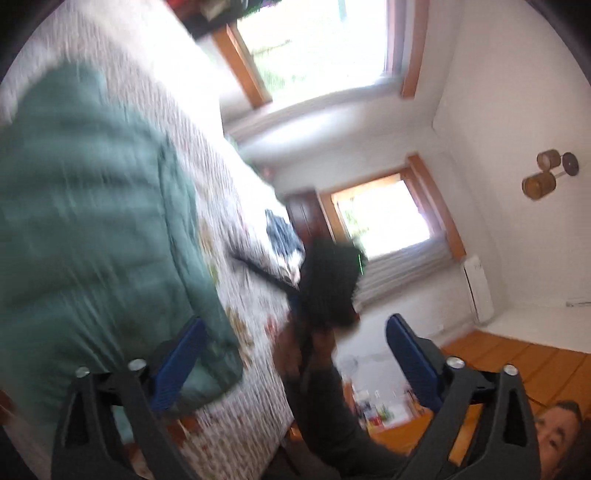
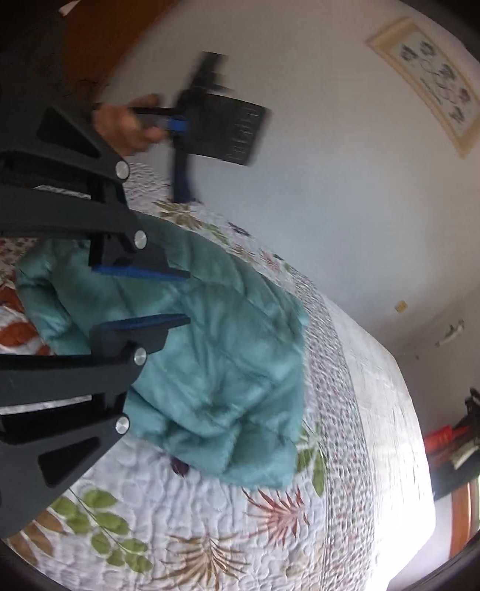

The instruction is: Fold large clothes

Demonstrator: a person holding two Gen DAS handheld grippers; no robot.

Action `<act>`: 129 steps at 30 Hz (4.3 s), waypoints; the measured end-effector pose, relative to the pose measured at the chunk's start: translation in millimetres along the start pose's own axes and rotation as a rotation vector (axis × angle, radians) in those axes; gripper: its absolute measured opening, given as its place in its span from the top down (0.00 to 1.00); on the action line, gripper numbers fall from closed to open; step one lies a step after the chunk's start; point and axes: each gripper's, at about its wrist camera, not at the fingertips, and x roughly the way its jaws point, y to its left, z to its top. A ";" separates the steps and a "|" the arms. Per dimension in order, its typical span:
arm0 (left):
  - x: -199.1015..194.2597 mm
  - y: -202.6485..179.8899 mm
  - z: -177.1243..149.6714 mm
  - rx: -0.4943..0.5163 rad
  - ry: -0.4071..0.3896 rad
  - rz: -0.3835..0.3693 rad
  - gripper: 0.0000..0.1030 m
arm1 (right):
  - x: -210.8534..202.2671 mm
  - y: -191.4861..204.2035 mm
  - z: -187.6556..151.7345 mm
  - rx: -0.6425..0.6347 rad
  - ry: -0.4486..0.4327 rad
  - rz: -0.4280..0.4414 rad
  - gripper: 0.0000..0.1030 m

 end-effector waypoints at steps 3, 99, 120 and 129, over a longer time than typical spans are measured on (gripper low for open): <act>9.5 28.0 14.4 -0.065 0.021 0.059 0.04 | 20.4 3.4 -17.0 -0.024 0.058 -0.070 0.83; -50.9 -120.3 -273.3 0.469 -0.267 1.137 0.04 | -83.8 192.7 -235.8 -0.157 -0.302 -0.889 0.03; -46.9 -115.5 -271.1 0.471 -0.253 1.145 0.04 | -79.4 186.4 -234.7 -0.158 -0.296 -0.891 0.03; -45.2 -114.4 -270.6 0.472 -0.247 1.147 0.04 | -79.1 185.4 -234.6 -0.161 -0.295 -0.893 0.03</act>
